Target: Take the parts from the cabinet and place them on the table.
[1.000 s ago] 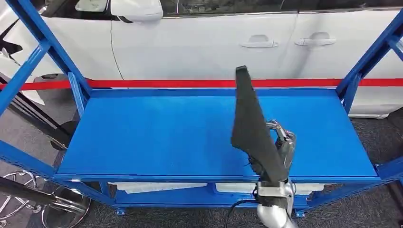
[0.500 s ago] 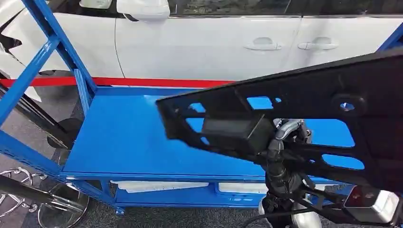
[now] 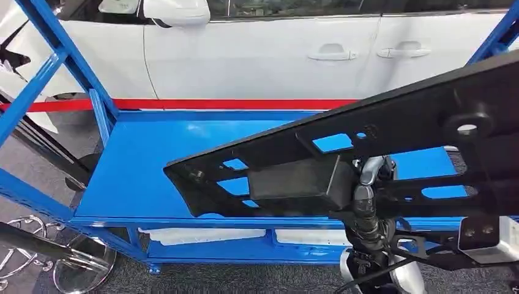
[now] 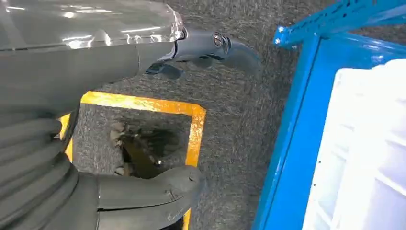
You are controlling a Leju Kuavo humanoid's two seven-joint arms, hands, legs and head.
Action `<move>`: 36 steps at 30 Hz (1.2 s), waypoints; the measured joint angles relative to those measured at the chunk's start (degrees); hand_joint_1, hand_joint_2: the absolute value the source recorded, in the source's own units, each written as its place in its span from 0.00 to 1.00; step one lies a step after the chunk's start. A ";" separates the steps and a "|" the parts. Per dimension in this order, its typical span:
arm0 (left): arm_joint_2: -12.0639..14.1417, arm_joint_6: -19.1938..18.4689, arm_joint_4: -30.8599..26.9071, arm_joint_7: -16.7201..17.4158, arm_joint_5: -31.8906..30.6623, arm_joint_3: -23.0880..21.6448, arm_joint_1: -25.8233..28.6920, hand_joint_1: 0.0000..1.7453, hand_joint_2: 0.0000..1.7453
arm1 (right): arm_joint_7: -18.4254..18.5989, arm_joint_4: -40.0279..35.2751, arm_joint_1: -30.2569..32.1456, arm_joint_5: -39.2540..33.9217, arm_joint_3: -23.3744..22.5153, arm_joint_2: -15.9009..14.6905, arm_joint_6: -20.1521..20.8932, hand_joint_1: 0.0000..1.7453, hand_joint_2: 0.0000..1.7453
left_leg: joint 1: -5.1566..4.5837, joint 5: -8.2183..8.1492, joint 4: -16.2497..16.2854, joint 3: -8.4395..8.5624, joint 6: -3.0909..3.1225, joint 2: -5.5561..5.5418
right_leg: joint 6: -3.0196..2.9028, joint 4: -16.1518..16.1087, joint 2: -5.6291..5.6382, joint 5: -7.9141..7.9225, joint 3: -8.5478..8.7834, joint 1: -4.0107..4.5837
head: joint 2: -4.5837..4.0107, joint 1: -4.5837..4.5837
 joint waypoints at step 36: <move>-1.99 6.97 0.00 25.05 -9.20 0.39 0.05 0.00 1.00 | -7.59 0.76 -1.68 23.67 -0.63 -3.24 4.61 1.00 1.00 | -0.32 6.79 -5.72 6.13 0.53 0.32 | 0.53 -0.83 -0.20 0.63 -0.01 0.23 | 0.00 0.00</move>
